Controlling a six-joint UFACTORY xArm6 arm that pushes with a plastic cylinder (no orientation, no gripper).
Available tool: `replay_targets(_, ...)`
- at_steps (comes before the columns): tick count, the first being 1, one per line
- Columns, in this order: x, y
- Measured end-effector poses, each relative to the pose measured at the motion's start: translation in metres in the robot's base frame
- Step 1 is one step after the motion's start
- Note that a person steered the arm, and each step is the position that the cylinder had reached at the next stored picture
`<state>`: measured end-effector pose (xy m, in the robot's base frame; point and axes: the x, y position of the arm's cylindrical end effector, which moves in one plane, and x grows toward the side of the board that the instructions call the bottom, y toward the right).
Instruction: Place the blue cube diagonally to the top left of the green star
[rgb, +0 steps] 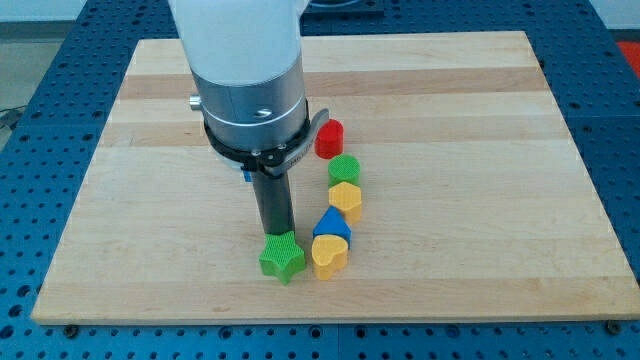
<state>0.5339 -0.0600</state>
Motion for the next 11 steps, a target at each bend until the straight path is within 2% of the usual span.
replay_targets(2,-0.075,0.017)
replay_targets(3,-0.076,0.016)
replay_targets(6,-0.153,-0.008)
replay_targets(7,-0.136,-0.024)
replay_targets(9,-0.075,-0.031)
replay_targets(11,-0.054,-0.031)
